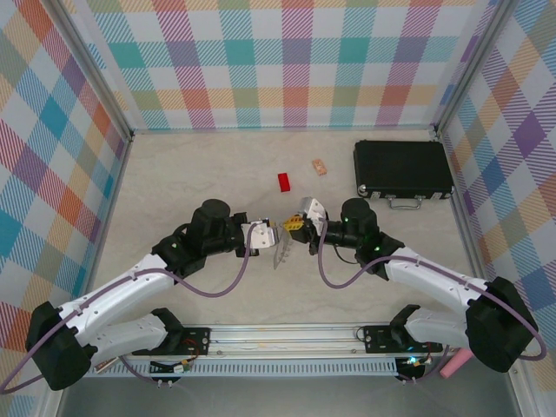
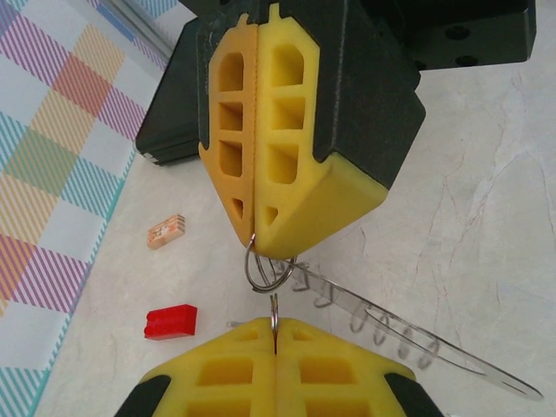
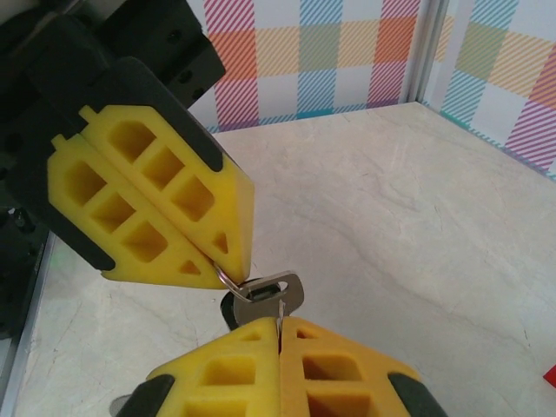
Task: Put the keys on the keyring
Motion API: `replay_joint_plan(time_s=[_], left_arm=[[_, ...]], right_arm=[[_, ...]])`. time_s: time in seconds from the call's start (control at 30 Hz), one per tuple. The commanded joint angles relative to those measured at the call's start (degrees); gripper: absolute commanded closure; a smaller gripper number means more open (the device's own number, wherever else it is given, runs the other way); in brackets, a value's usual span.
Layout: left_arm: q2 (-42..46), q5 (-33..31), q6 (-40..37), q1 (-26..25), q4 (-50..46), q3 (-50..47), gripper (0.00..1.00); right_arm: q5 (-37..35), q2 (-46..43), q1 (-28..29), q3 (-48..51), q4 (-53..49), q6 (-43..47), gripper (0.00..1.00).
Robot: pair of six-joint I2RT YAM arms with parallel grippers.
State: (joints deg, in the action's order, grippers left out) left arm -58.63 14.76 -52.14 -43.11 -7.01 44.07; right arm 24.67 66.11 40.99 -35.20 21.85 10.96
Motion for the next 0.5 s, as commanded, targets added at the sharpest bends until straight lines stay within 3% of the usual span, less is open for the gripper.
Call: replay_joint_plan(time_s=[0.0,0.47], left_arm=[[-0.42,1.94,-0.86,-0.27,-0.95,2.13,1.00],[-0.03,0.16,0.25,-0.24,1.57,1.71,1.00]], right_arm=[[-0.13,-0.90,0.66,0.37,2.72,1.96,1.00],[0.73,-0.06,1.11,-0.21,1.81,2.56,1.00]])
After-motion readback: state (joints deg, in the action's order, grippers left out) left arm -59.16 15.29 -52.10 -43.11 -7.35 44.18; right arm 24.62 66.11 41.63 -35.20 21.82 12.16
